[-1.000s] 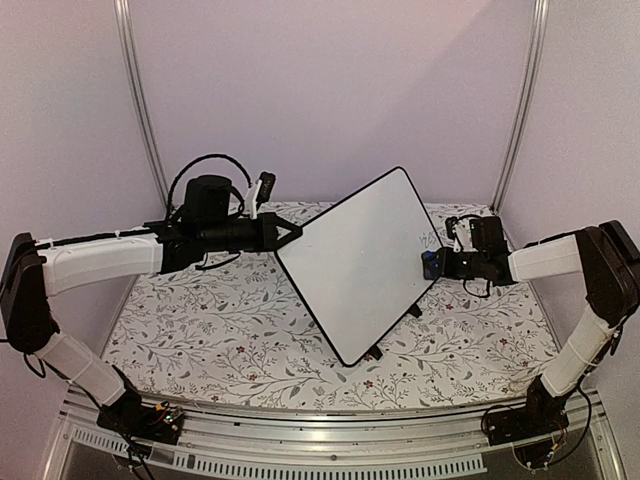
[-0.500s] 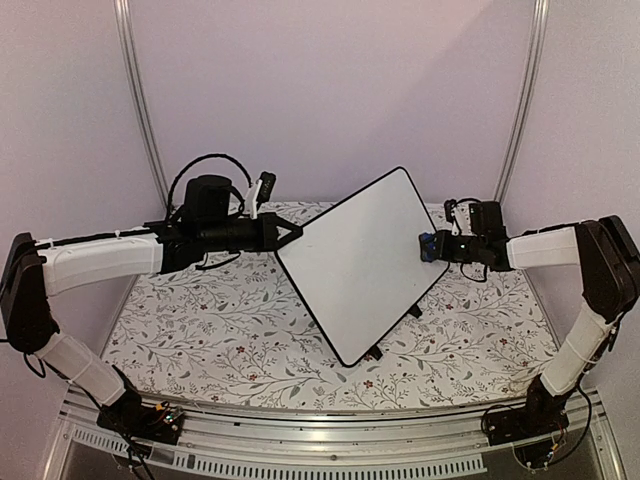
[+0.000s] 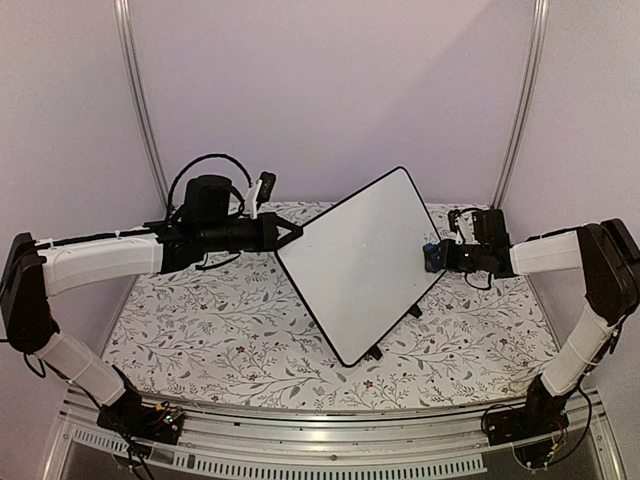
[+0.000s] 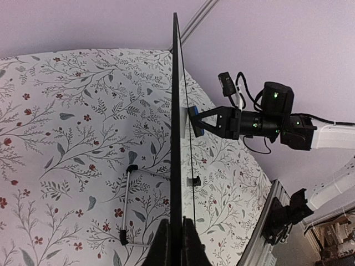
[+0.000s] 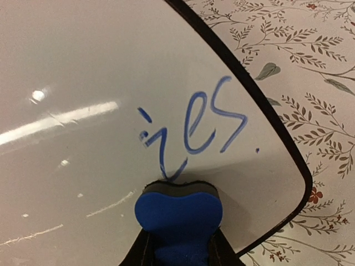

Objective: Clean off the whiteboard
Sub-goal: Erase the whiteboard at the center of the board.

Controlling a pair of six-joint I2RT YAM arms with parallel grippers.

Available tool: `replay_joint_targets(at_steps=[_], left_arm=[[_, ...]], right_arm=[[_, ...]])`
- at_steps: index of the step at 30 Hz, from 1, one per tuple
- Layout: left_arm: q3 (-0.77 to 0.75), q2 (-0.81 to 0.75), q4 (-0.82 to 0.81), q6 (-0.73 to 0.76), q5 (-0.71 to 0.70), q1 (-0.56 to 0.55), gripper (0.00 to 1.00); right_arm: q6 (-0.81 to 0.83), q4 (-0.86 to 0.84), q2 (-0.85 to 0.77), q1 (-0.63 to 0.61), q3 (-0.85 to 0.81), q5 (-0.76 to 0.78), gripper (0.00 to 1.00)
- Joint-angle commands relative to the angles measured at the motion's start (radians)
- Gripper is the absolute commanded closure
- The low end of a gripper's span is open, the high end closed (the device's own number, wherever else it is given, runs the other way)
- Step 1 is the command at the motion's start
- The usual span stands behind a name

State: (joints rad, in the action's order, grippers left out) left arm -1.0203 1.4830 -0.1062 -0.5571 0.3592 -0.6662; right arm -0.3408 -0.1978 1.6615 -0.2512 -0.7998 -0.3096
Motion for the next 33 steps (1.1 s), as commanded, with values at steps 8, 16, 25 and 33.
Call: replay_joint_targets(at_steps=[8, 16, 25, 33], left_arm=[[-0.003, -0.016, -0.004, 0.073, 0.072, -0.037, 1.0], [-0.003, -0.015, -0.006, 0.071, 0.076, -0.037, 1.0], [-0.001, -0.012, -0.007, 0.071, 0.072, -0.037, 1.0], [-0.003, -0.008, -0.007, 0.071, 0.076, -0.036, 1.0]], right_arm=[[0.008, 0.041, 0.067, 0.021, -0.172, -0.005, 0.84], [0.001, -0.029, 0.036, 0.077, 0.026, -0.03, 0.85], [-0.031, -0.033, 0.067, 0.079, -0.086, -0.108, 0.85], [-0.035, -0.007, 0.071, 0.073, -0.148, -0.11, 0.84]])
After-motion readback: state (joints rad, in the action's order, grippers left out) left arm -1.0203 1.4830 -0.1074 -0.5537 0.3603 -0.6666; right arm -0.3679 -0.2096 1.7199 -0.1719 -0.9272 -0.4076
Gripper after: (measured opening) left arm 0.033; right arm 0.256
